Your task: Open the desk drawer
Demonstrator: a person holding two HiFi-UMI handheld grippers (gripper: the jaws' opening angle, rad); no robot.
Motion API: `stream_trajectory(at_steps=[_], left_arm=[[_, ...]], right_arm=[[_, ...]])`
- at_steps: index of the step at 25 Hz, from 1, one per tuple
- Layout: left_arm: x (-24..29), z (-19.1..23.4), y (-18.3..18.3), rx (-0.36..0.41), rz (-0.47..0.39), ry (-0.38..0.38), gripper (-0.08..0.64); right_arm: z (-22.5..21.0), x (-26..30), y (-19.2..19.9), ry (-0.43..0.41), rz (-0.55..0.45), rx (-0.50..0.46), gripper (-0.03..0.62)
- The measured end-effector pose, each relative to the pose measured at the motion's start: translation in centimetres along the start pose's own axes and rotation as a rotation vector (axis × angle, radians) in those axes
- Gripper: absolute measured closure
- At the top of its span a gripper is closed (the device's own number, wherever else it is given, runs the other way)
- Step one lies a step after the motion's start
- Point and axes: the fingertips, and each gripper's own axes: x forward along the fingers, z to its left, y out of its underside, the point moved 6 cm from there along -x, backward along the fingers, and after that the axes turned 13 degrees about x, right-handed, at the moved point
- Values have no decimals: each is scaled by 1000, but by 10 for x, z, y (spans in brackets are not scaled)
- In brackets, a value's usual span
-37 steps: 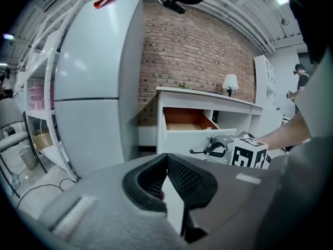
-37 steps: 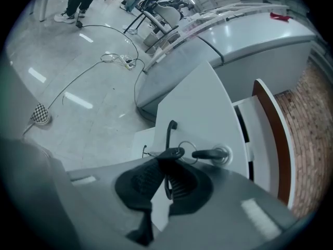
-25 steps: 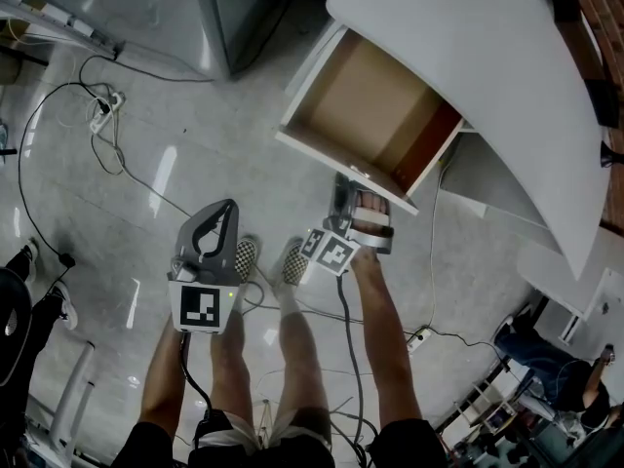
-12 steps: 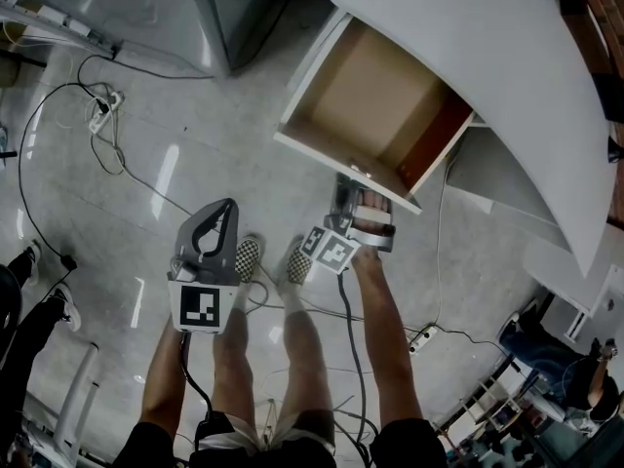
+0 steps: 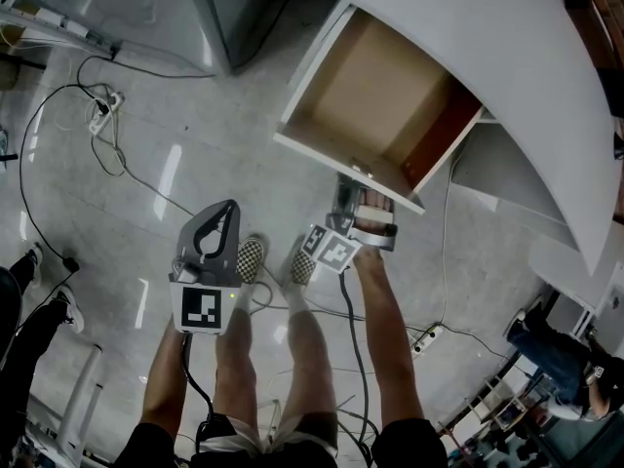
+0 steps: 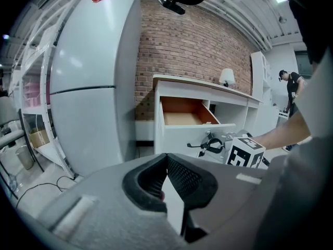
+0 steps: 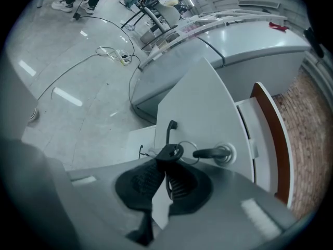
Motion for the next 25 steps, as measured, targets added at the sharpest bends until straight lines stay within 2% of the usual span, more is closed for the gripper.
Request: stream_trajectory(at_steps=[10,19,25], left_arm=[[4,-3,2,11,-5,14,549],[5,-2,-1,5,-15,16,549],[6,-3,0,19,-8,24,549]], right_arm=[[2,1,0,15,-3,4,574],[3,3,-1,19,1,57,560],[10,0,-4,-10,-12,125,420]])
